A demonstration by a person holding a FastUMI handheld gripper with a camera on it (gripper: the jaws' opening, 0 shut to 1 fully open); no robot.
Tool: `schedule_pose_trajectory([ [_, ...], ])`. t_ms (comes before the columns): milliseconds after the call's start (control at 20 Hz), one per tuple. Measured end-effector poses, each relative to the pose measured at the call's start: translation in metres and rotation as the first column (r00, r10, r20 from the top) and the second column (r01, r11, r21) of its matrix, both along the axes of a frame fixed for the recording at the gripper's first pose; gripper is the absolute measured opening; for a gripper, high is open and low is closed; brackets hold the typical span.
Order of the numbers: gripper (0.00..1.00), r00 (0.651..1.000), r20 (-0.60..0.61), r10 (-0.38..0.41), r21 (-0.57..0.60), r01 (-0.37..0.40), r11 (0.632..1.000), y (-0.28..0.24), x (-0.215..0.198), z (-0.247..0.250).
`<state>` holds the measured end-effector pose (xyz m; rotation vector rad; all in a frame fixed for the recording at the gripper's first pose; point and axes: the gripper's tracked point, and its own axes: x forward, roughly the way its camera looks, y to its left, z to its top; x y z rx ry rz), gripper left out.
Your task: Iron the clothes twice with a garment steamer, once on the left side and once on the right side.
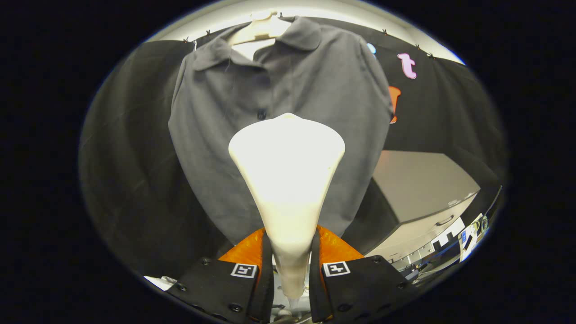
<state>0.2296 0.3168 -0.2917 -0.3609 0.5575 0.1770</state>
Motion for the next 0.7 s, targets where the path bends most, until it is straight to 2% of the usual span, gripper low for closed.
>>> schedule_pose_trajectory([
  [200, 0.40, 0.992, 0.128, 0.000, 0.025, -0.003, 1.000, -0.021, -0.004, 0.086],
  [450, 0.39, 0.955, 0.296, -0.030, 0.061, 0.012, 0.998, -0.055, -0.020, 0.192],
  [700, 0.39, 0.921, 0.385, -0.057, 0.095, 0.022, 0.995, -0.099, -0.040, 0.264],
])
